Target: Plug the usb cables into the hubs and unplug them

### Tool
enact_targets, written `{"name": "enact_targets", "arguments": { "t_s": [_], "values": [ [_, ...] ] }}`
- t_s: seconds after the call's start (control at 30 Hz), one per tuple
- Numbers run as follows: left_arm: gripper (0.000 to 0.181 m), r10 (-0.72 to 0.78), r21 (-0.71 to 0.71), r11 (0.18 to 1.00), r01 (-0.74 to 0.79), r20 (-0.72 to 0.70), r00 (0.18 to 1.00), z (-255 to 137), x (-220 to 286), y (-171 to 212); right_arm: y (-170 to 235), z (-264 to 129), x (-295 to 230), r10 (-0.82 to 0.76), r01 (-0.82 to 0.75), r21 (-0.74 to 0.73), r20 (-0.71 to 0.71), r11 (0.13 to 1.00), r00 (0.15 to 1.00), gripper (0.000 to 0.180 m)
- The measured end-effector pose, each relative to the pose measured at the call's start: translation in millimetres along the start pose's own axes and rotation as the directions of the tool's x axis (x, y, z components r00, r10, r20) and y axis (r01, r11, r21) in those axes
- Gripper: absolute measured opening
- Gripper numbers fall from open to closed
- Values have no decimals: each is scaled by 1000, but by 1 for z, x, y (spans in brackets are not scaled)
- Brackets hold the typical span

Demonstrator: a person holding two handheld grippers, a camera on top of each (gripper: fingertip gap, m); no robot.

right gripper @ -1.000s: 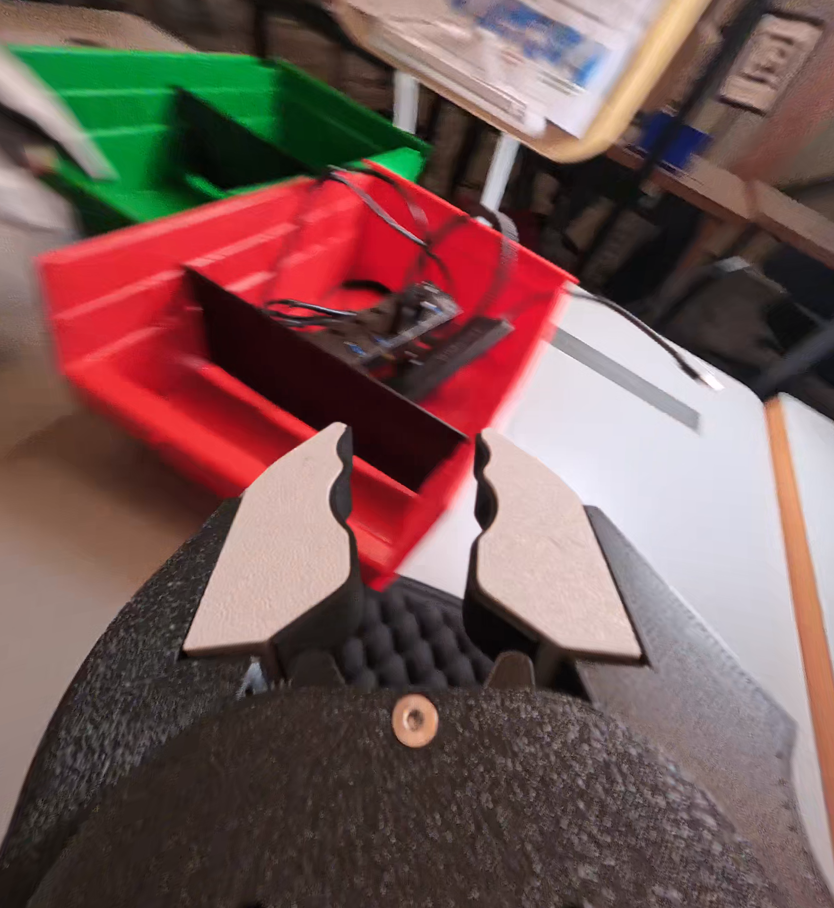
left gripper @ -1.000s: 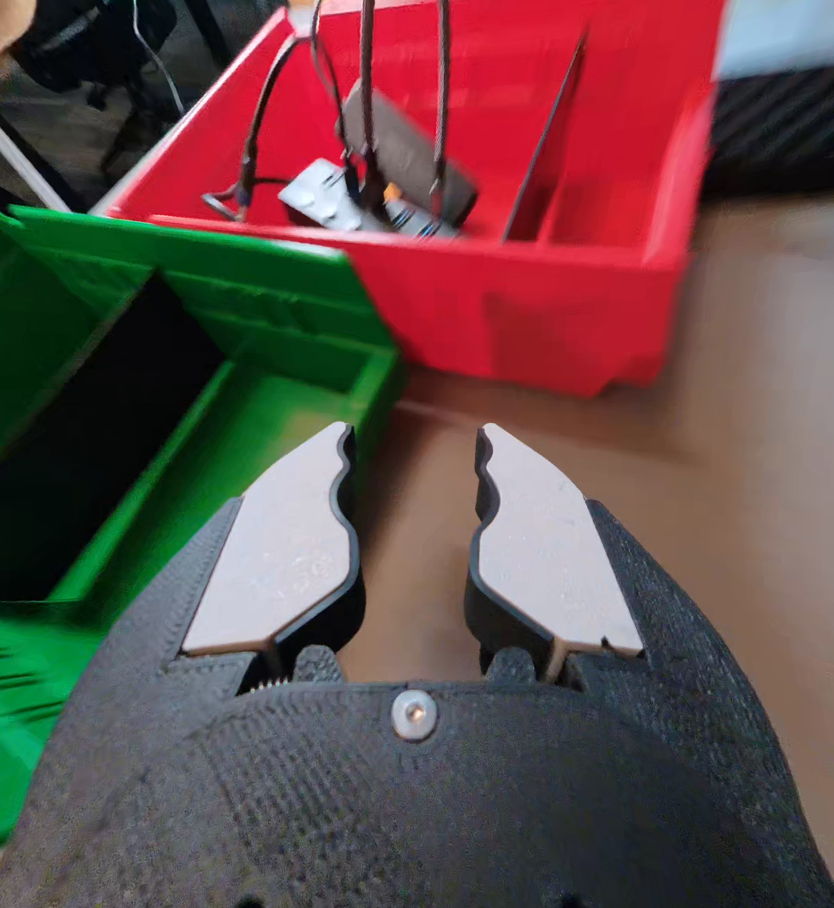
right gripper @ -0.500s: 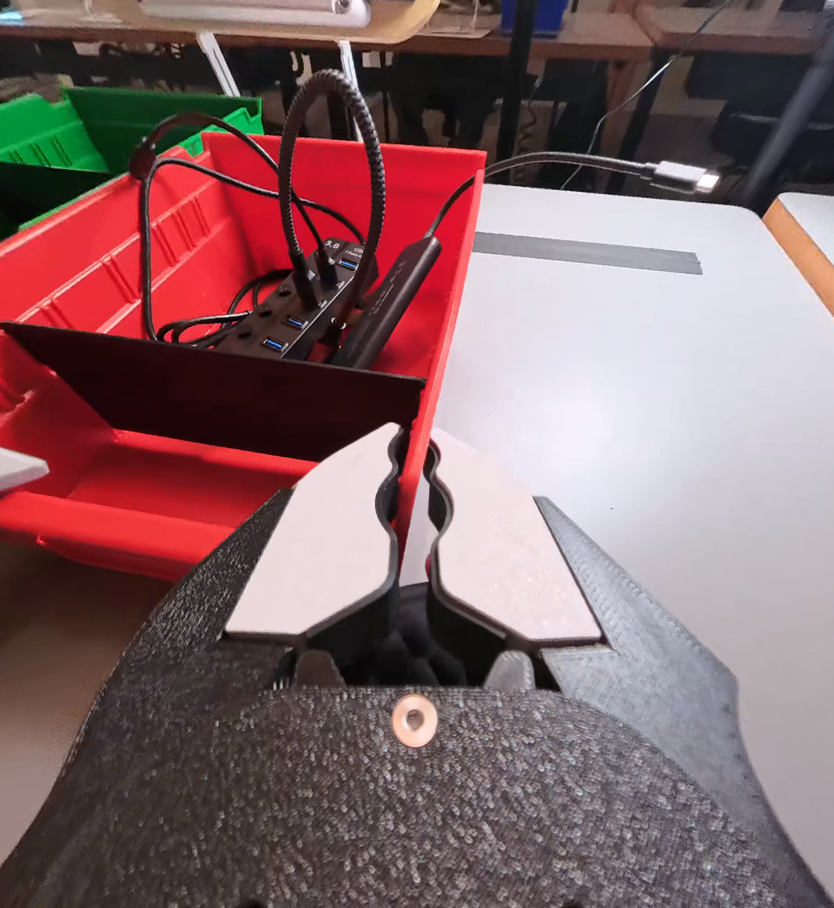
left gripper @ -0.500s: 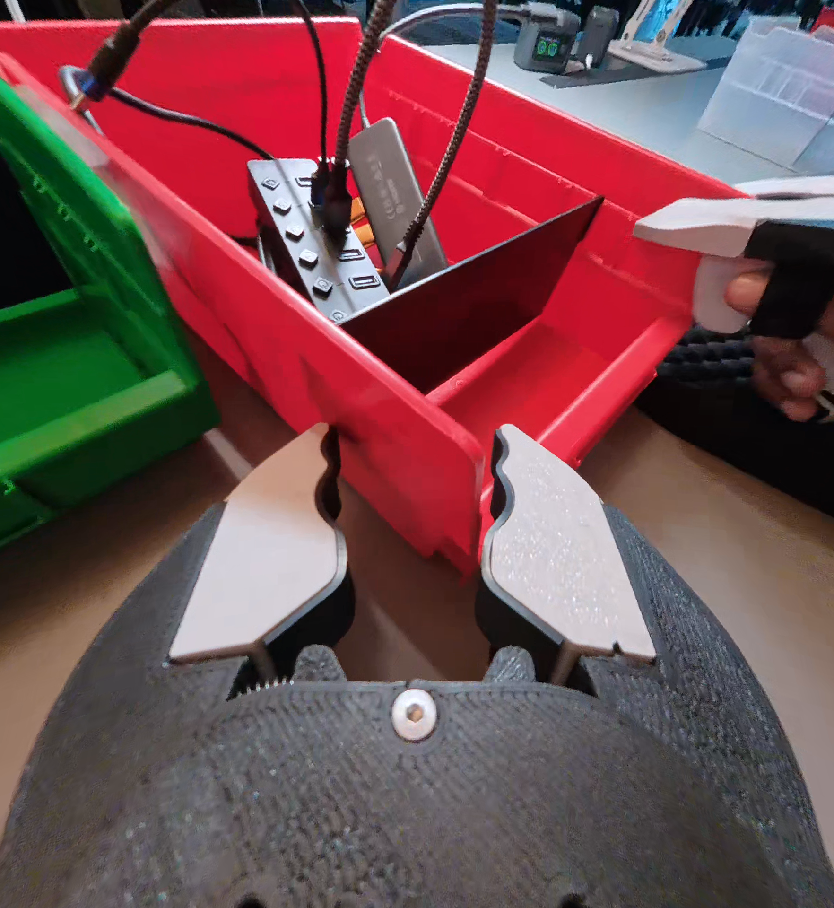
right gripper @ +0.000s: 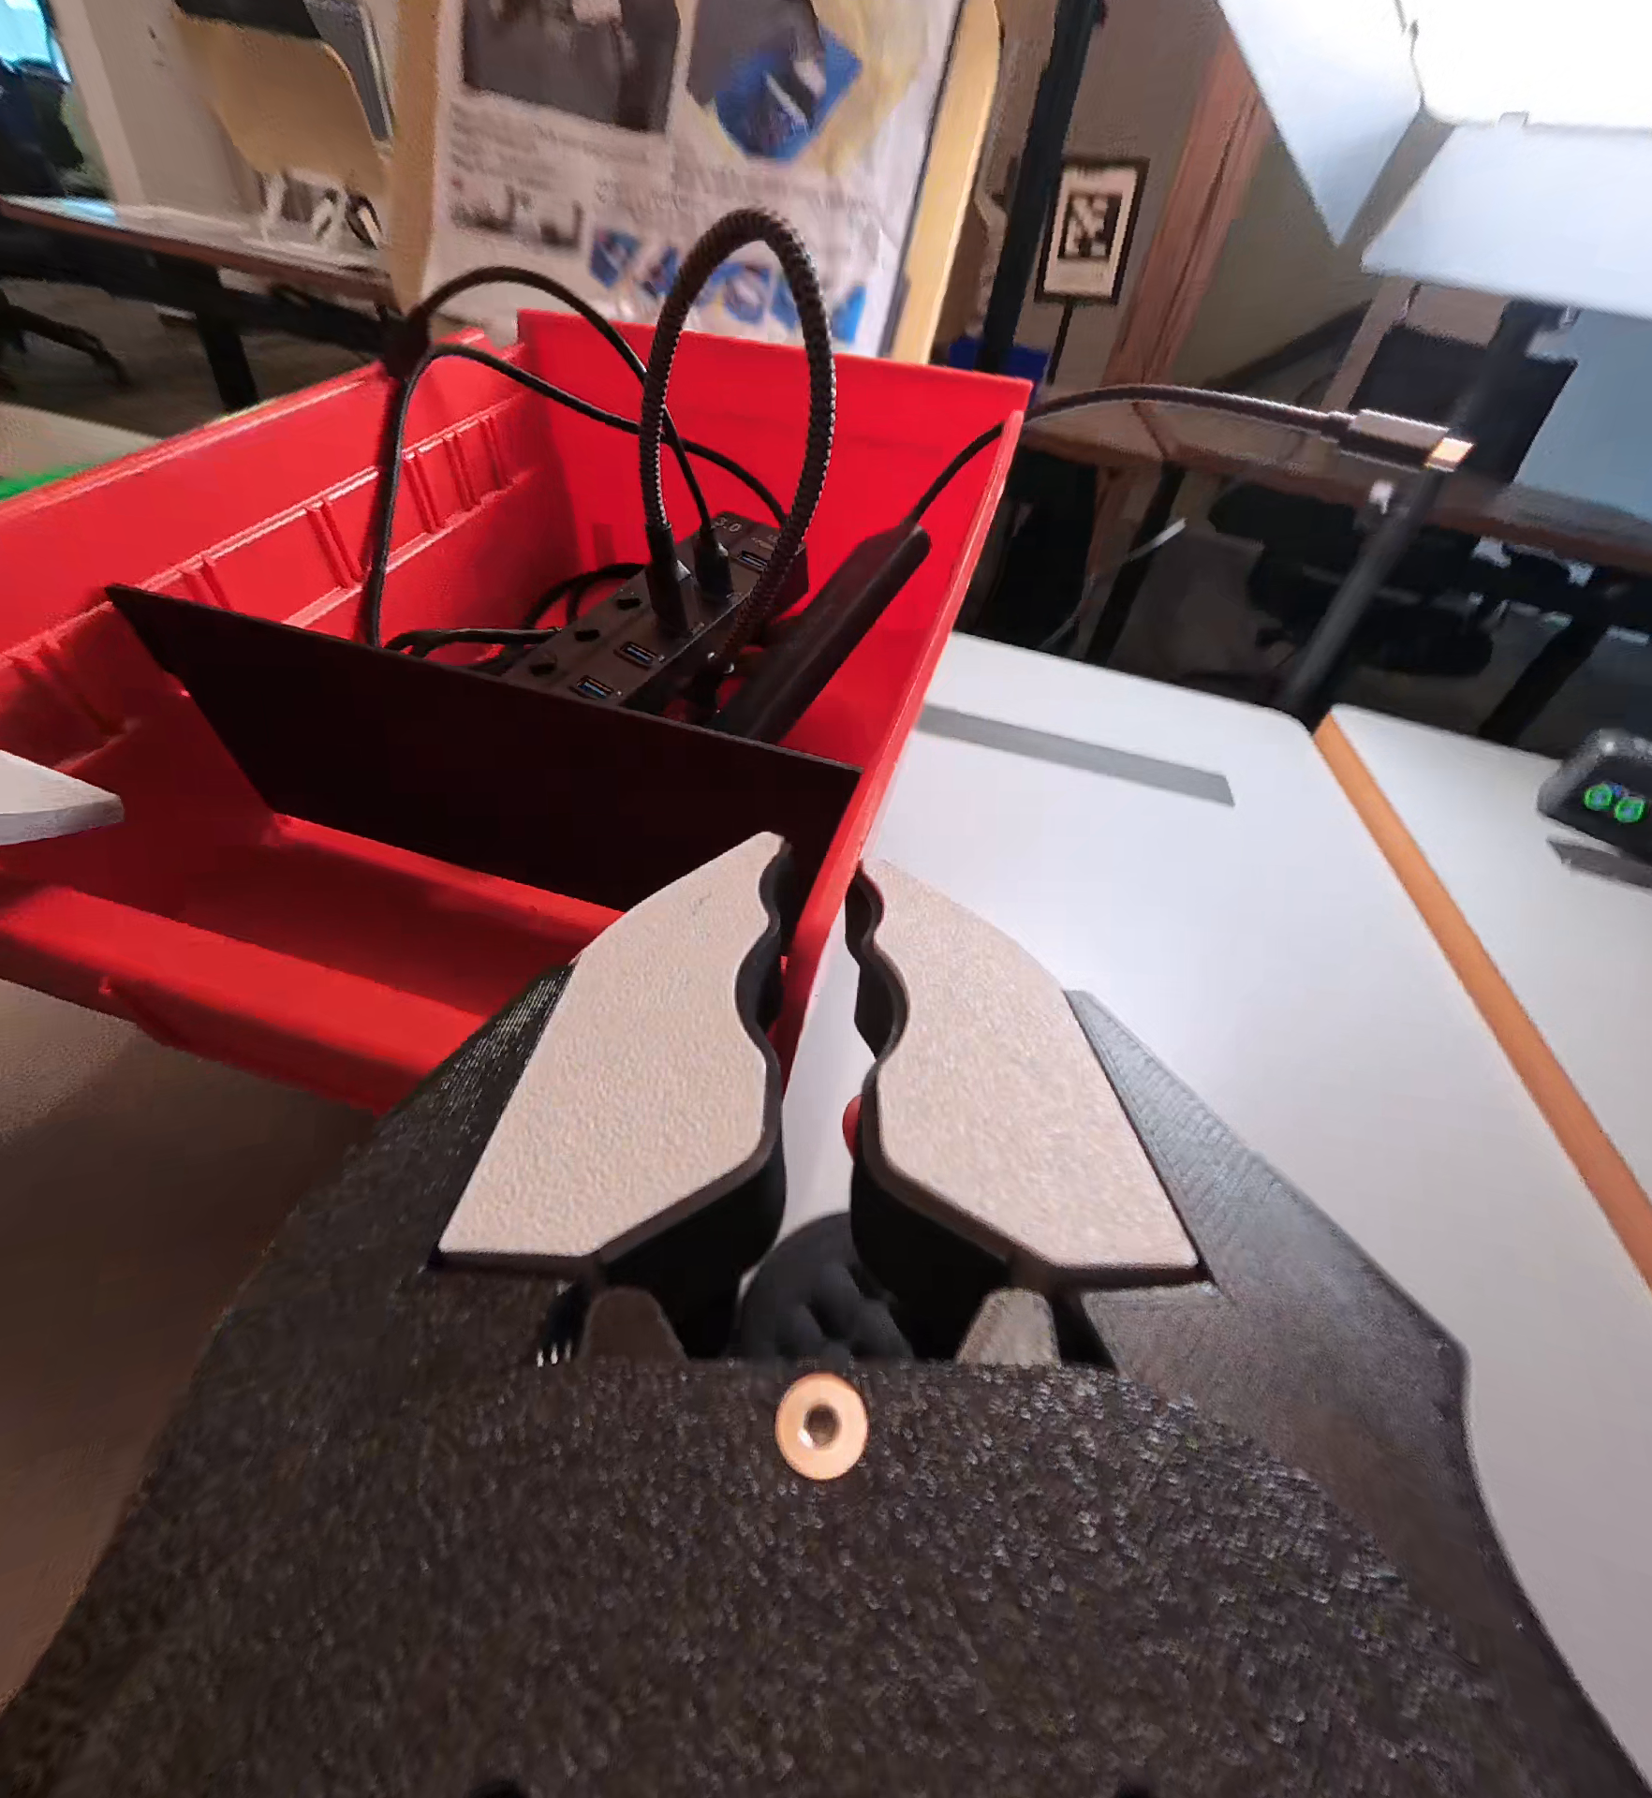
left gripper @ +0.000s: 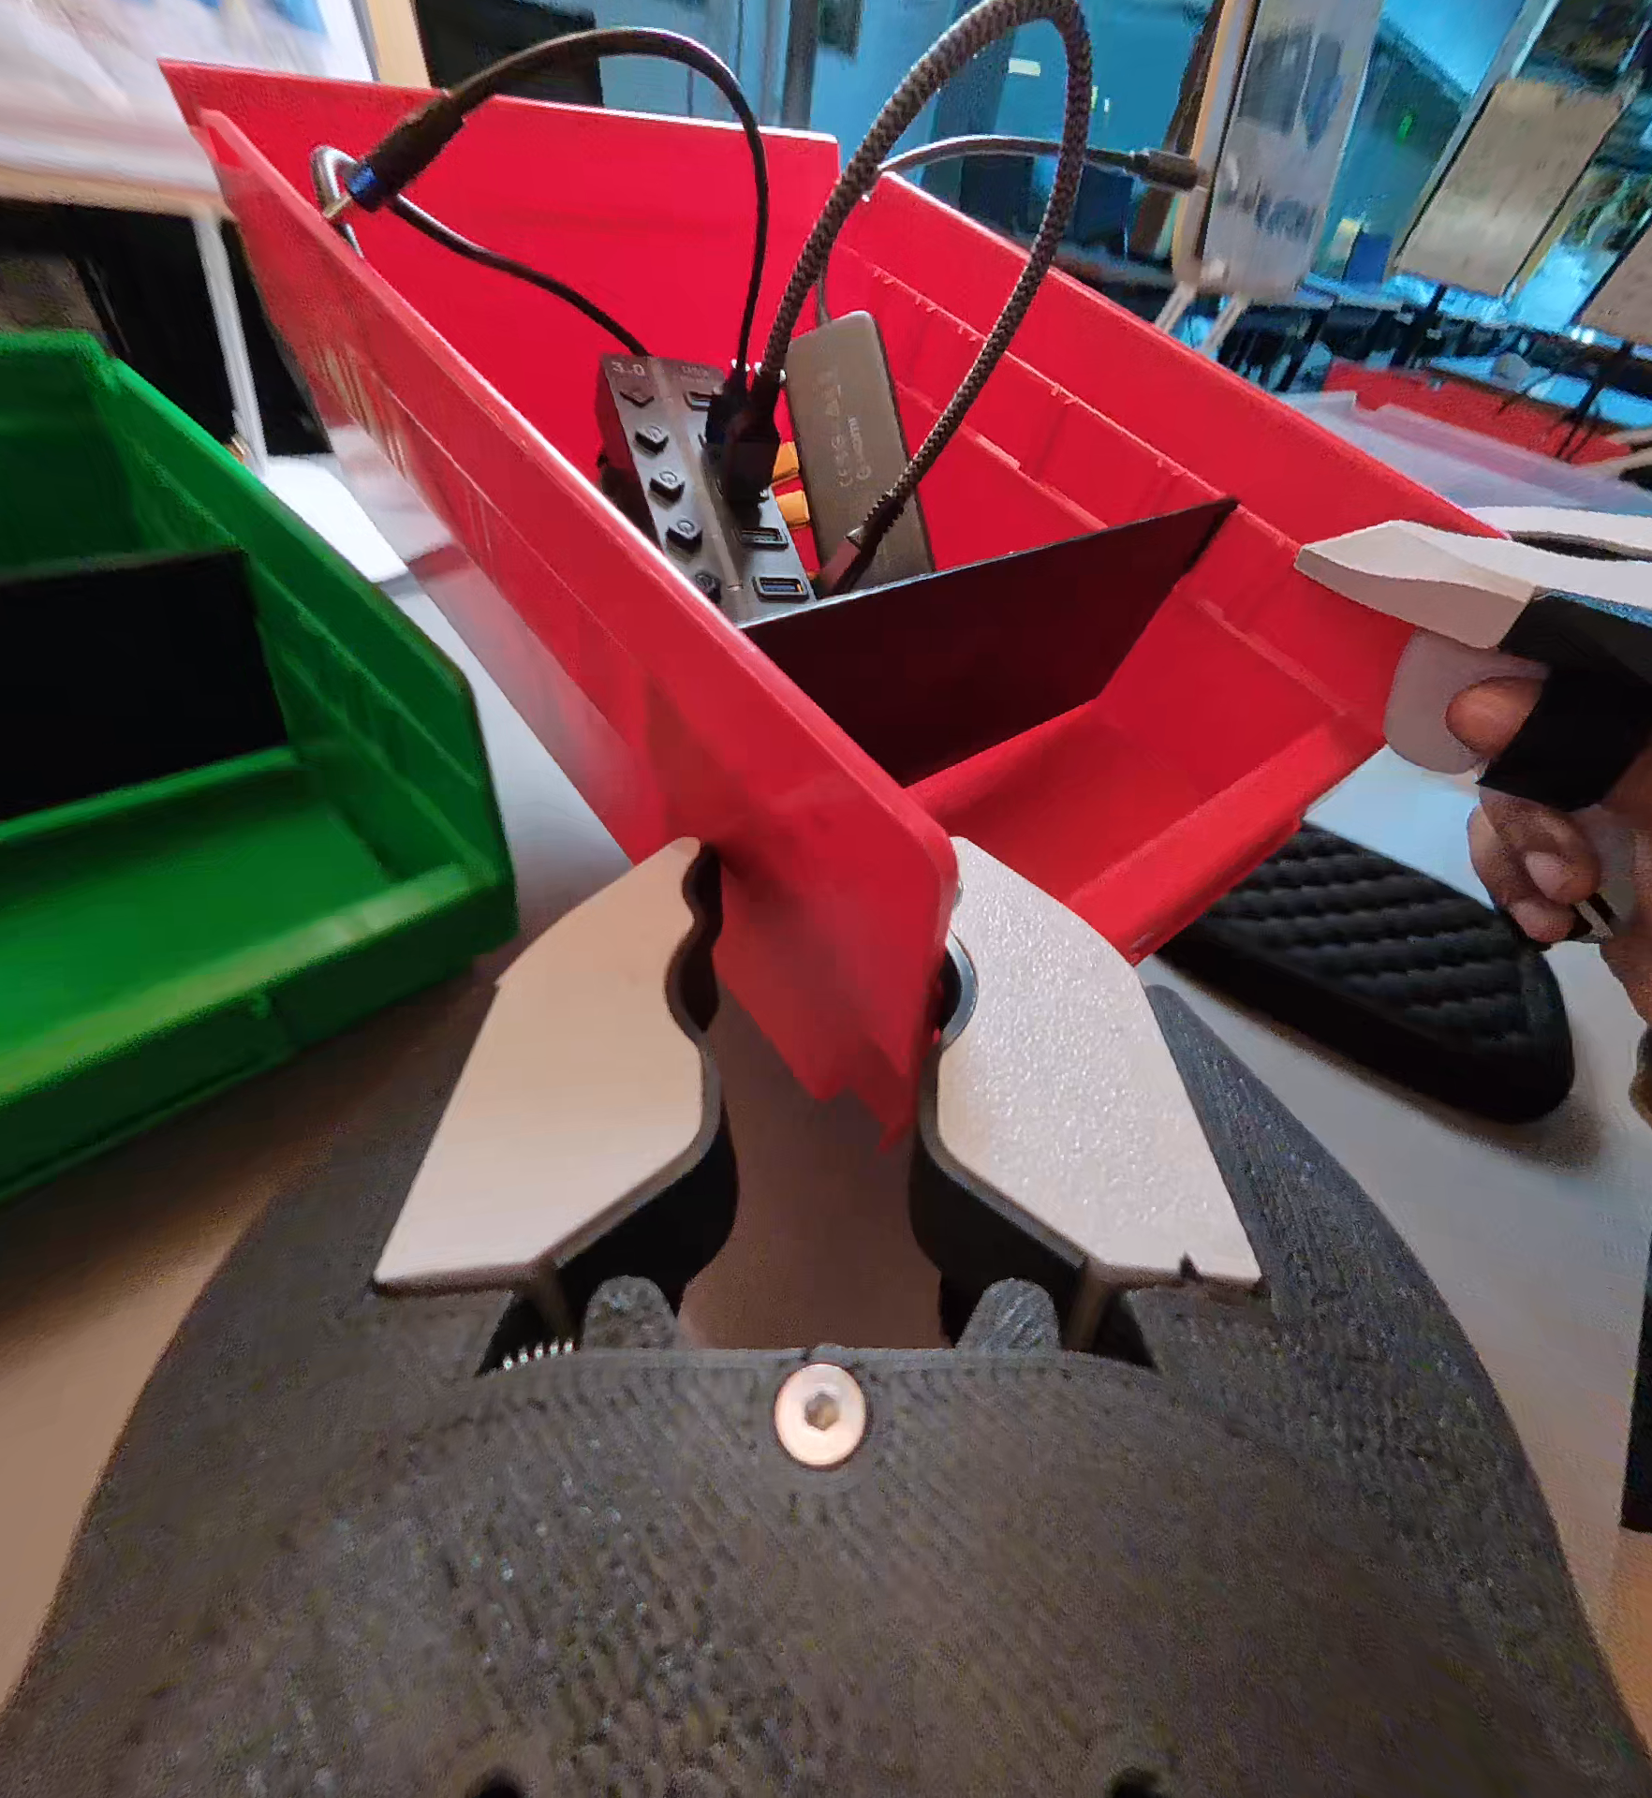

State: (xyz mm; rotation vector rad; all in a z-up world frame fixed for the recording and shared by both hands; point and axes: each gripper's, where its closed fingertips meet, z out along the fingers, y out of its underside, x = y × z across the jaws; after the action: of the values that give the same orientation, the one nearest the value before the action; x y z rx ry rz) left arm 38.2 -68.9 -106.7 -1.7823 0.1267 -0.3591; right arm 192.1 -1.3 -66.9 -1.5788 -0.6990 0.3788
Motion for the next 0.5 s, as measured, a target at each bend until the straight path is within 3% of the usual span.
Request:
{"name": "enact_targets", "arguments": {
  "t_s": [0.03,0.17,0.3,0.5],
  "values": [
    [40,7,27,1000,-7,11,1000,-8,-2,-10,-12,-2,-6,-9,9,22,7,1000,1000,10],
    [36,30,150,988,-45,104,994,-52,-26,-53,-61,4,-44,-15,5,114,89,993,996,12],
    [26,56,267,952,-151,331,942,-122,-74,-90,-101,25,-114,-7,-35,168,244,985,970,16],
    [11,-4,297,933,-201,569,822,-227,-148,-103,-129,57,-235,-6,-92,184,477,979,879,20]
  ]
}}
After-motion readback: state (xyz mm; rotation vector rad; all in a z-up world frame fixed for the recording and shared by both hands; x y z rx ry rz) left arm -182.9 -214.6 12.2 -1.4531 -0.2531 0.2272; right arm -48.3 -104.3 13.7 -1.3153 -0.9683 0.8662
